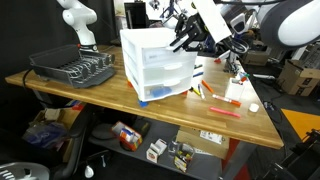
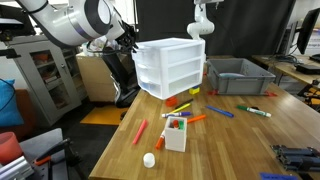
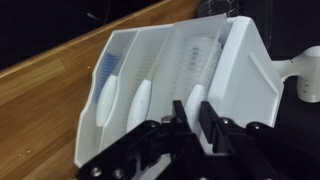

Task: Open the top drawer of the plastic cabinet

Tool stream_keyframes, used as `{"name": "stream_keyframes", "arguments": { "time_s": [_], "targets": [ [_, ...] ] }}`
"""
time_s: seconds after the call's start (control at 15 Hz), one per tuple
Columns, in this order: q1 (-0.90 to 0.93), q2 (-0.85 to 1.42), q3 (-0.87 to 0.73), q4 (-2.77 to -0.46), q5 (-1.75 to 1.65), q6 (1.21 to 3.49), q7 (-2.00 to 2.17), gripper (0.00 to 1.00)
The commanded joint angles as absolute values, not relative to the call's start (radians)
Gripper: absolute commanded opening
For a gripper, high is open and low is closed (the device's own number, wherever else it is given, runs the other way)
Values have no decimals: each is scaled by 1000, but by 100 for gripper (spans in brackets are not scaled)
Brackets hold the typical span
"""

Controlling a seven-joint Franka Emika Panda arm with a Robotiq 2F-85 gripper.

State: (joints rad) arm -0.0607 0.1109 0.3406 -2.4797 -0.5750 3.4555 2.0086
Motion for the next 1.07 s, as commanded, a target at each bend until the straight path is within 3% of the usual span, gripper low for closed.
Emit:
{"name": "stream_keyframes", "arguments": {
  "time_s": [0.0, 1.0],
  "targets": [
    [-139, 126, 403, -2468, -656, 3456, 2066, 5],
    [-537, 184, 721, -2422, -1028, 3457, 2285, 5]
  ]
}}
